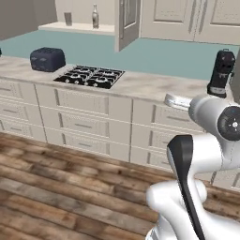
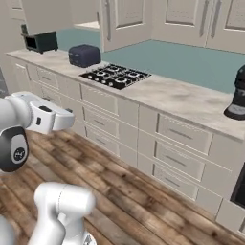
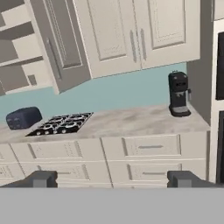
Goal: There is a bowl on the dining counter. Grab a lemon wedge from the fridge and place it in the bowl. Then get the liquor bottle and glass cup from the cabinet and place them next to the bowl.
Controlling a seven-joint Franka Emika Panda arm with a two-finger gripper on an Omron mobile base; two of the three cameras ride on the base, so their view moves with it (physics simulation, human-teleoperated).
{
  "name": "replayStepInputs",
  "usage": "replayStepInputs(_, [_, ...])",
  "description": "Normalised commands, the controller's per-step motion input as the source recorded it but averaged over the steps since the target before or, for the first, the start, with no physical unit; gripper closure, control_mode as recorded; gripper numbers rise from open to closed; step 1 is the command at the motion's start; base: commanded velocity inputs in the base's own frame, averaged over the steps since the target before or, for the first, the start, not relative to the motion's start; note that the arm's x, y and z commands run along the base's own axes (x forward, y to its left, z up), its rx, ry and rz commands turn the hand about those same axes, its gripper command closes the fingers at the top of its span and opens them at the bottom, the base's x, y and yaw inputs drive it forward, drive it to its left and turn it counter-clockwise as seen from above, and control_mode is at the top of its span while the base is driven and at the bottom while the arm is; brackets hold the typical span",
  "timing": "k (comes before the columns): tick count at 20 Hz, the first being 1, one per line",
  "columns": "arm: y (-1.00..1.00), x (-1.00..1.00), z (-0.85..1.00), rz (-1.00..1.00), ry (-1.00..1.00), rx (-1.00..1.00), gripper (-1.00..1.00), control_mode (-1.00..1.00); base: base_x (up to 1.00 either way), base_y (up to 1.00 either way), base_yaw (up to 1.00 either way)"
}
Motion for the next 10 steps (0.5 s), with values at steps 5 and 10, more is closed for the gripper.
replayStepInputs(5, [0.00,0.00,0.00,0.00,0.00,0.00,-1.00,1.00,0.74,0.58,-0.04])
replayStepInputs(10, [0.00,0.00,0.00,0.00,0.00,0.00,-1.00,1.00,0.64,0.75,-0.17])
